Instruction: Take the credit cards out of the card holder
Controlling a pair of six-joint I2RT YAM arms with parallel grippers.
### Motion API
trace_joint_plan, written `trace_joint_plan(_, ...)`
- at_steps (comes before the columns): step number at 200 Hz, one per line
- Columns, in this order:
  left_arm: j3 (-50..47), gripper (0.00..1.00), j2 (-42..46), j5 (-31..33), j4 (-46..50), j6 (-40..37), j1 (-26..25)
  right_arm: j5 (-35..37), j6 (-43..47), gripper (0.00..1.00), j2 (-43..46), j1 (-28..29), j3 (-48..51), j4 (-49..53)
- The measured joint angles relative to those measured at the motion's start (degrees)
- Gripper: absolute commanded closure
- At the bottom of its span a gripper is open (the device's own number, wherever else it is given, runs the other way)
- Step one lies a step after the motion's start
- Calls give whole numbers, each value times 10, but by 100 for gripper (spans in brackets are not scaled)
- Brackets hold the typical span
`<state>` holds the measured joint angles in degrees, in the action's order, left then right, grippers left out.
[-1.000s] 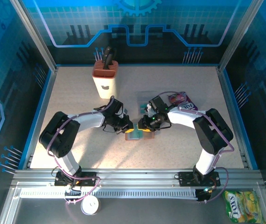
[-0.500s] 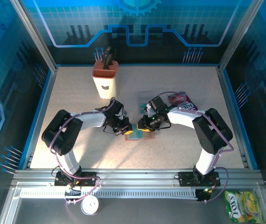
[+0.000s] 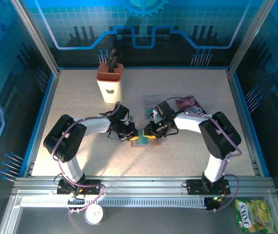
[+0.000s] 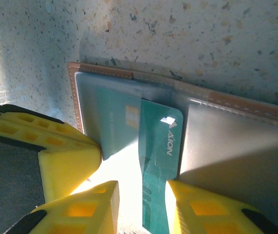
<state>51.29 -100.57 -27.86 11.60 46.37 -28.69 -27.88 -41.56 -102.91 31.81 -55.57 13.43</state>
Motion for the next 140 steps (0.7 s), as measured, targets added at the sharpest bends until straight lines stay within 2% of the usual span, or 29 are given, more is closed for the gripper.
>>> trace_joint_plan(140,0,92,0,0,2,0,0,3,7,67,3,-11,13,-2)
